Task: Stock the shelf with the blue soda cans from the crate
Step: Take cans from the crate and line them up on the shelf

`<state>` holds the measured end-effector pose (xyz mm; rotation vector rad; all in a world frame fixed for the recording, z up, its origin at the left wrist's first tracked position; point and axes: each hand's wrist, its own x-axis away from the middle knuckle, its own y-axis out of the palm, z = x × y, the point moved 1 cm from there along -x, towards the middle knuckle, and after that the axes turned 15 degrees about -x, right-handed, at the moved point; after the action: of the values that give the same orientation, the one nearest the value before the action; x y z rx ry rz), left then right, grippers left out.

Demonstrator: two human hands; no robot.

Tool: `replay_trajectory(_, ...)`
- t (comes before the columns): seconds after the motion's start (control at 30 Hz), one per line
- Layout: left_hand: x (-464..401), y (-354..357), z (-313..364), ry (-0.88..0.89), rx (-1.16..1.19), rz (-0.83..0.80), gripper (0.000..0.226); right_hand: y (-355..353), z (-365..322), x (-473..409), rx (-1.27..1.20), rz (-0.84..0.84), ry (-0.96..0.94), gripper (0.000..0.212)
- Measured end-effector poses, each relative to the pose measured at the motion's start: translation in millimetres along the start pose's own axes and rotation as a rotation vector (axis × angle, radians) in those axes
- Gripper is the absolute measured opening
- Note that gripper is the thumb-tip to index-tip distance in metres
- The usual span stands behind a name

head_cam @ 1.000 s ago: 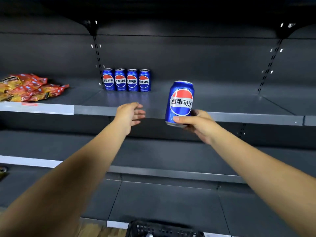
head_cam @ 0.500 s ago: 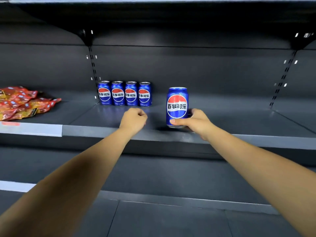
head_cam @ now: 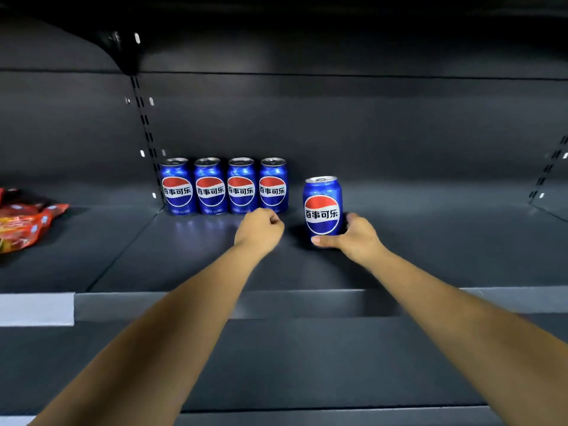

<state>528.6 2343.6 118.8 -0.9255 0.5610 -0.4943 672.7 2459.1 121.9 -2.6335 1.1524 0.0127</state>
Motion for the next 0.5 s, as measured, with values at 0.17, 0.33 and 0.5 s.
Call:
replay_trajectory(0.17,-33,16,-5,-0.049,0.040,0.009,0.019,16,5,-33,-0.024,0.016,0.027,0.046)
replay_trajectory(0.33,-59,26,-16,-0.078,0.054,0.010,0.017,33,21,-63,0.073,0.141,0.047,0.048)
replay_trajectory(0.5,-66,29,-18,-0.120,0.067,0.012,0.017,40,23,-86,0.082,0.193,0.101,0.058)
